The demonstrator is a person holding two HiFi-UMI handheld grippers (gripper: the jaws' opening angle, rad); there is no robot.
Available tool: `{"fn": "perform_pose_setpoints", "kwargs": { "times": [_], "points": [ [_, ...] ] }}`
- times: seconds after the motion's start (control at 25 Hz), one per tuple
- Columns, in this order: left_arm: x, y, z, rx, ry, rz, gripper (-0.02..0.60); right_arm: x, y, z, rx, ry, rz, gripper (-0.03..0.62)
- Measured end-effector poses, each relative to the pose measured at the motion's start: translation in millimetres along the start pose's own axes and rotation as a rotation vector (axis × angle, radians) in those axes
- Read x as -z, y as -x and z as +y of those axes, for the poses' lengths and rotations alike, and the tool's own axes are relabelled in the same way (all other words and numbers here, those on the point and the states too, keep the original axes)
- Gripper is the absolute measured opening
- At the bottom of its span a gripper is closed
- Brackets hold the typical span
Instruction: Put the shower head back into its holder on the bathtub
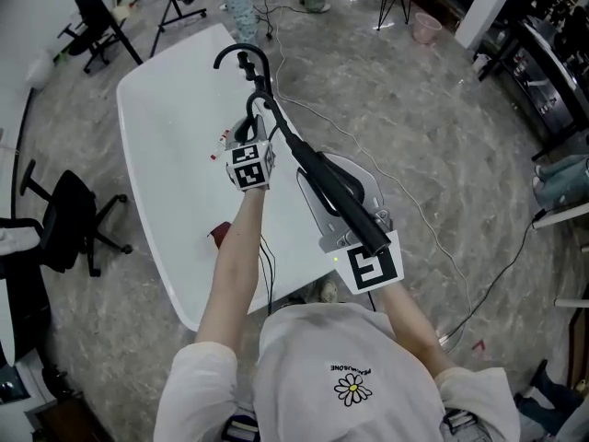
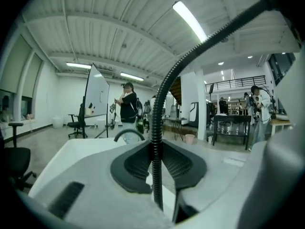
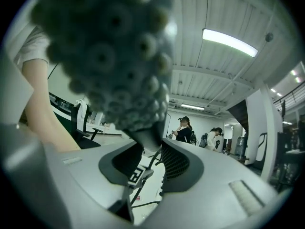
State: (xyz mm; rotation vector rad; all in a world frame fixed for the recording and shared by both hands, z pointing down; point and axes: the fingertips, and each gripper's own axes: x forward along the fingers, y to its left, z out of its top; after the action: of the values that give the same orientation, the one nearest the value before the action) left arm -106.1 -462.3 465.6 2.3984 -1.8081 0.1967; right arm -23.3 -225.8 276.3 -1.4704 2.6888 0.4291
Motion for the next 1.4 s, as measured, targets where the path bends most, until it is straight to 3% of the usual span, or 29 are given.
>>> {"fn": "perform_pose_setpoints", "kwargs": {
  "times": [0.12, 0.4, 0.68, 0.92, 1.12, 1.28, 1.4],
  "points": [
    [-55.8, -12.2, 6.7, 0.002, -0.043, -0.097, 0.063, 4.3, 1.8, -9.3, 0.014, -0.007, 0.025, 0.137],
    [-135.2, -17.2, 1.6, 0.027, -0.132, -0.232, 0.063, 17.3, 7.0, -29.5, 0.035, -0.013, 0.095, 0.135],
    [-228.7, -14.8, -51.1, 0.142, -0.205, -0.424, 0.063, 28.0, 10.7, -39.3, 0.042, -0.062, 0.109, 0.135],
    [-279.5, -3.1, -99.8, 0.233, -0.220, -0.541, 0.063, 15.9, 18.0, -54.4, 0.058, -0.119, 0.055, 0.137],
    [-266.5, -14.3, -110.5, 0.248, -0.252, -0.508, 0.063, 24.3, 28.7, -68.2, 0.087, -0.110, 0.066, 0.137],
    [-239.6, -39.0, -110.3, 0.233, -0.228, -0.450, 0.063, 54.6, 25.5, -86.7, 0.082, -0.113, 0.135, 0.137],
    [-229.7, -58.1, -109.2, 0.249, -0.261, -0.431, 0.063, 74.2, 14.6, -91.3, 0.078, -0.118, 0.182, 0.137]
  ]
}}
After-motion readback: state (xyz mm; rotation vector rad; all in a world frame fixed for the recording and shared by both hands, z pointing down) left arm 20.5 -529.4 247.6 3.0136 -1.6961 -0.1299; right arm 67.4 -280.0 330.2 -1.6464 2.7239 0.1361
